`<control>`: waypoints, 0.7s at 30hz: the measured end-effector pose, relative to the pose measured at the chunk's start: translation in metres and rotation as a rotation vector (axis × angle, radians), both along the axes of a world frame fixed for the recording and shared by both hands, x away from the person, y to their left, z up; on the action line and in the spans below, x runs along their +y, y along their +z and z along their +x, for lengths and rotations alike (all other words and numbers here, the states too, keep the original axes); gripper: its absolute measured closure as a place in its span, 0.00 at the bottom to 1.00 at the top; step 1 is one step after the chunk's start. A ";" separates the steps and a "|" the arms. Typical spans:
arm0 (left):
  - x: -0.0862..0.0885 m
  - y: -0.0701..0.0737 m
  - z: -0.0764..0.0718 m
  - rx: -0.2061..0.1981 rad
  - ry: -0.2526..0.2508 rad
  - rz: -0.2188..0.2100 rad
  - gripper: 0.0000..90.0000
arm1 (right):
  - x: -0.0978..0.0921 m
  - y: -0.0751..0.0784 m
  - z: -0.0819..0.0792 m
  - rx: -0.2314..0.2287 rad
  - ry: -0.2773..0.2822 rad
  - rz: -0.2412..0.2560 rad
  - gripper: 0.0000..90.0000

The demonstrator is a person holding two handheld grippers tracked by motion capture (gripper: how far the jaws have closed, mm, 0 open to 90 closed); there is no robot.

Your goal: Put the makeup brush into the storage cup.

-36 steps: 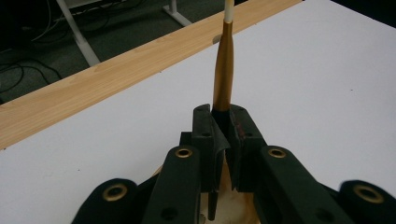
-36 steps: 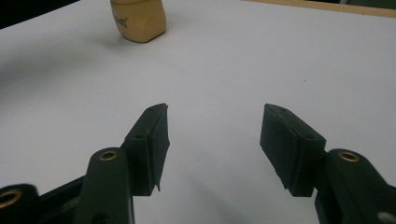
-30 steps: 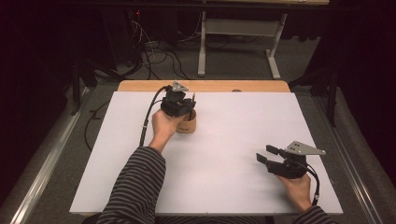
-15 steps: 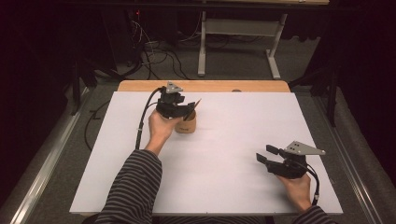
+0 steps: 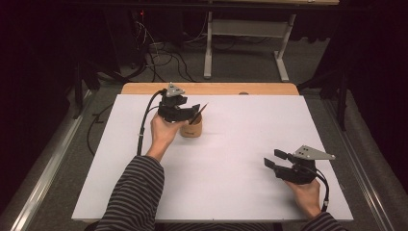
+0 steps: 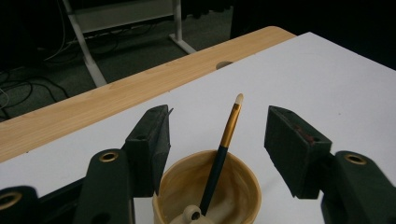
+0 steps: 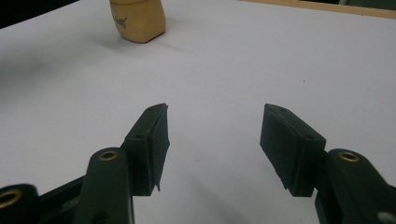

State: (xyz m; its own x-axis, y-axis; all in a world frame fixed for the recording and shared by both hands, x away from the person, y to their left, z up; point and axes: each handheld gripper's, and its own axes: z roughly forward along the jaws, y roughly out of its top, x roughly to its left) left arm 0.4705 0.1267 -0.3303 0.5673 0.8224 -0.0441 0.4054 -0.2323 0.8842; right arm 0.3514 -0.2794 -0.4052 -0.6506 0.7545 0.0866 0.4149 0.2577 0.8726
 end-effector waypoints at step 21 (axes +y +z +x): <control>0.014 0.005 -0.010 -0.010 0.002 -0.023 0.42 | 0.000 0.000 0.000 0.003 -0.002 0.002 0.49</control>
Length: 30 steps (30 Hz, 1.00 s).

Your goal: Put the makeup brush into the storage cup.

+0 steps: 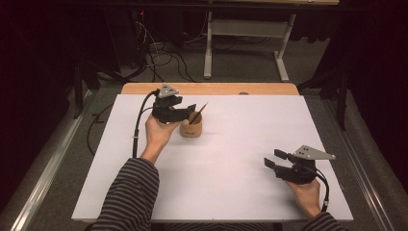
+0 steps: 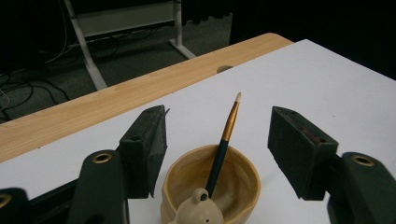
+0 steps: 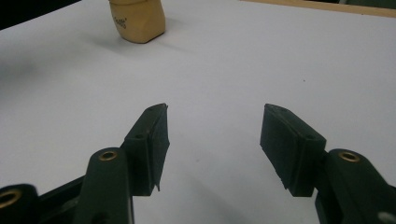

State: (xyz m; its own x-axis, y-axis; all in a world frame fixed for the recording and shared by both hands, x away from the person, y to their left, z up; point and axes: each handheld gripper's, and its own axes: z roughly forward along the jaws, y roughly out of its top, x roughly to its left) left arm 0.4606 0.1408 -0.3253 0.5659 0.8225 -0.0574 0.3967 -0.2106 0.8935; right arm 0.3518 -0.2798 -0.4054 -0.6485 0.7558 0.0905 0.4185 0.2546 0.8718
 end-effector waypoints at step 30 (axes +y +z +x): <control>0.016 0.008 -0.019 -0.016 -0.006 -0.032 0.42 | 0.001 0.000 0.000 0.004 -0.001 -0.001 0.49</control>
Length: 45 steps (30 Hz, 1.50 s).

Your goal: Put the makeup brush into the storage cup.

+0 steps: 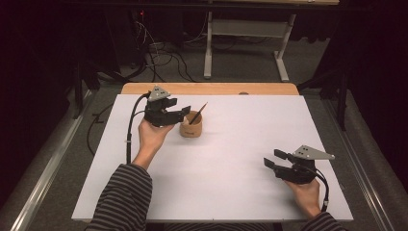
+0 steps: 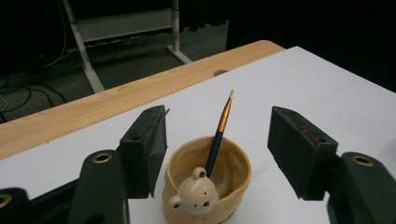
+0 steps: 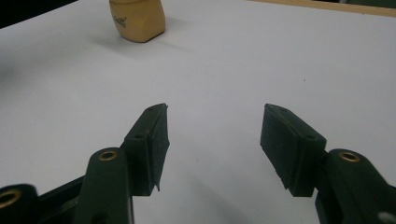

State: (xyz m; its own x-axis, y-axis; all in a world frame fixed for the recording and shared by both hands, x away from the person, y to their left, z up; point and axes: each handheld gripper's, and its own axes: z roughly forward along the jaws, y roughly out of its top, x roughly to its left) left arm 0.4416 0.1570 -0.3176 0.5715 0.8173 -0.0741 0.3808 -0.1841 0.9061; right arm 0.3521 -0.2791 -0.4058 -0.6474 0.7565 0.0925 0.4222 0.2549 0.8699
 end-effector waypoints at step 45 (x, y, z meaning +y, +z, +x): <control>0.011 0.012 -0.031 -0.021 -0.039 0.002 0.40 | 0.000 0.000 0.000 -0.002 0.000 0.001 0.48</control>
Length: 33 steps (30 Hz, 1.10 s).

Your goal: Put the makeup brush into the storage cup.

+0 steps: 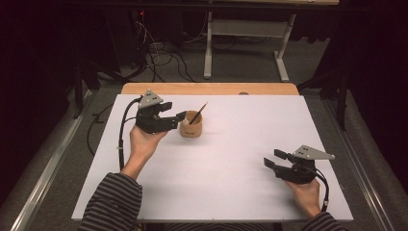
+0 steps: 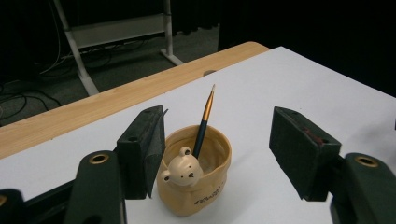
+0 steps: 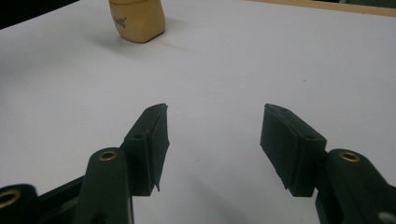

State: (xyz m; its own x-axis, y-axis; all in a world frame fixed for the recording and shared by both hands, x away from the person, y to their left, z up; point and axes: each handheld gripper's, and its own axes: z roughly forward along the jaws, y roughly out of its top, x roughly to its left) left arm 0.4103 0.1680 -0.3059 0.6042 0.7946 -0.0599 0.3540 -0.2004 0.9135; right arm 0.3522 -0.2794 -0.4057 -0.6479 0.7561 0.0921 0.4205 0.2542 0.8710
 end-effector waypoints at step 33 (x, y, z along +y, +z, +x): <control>0.013 -0.002 -0.034 -0.024 -0.030 -0.020 0.40 | 0.000 0.001 -0.001 -0.007 0.000 0.006 0.48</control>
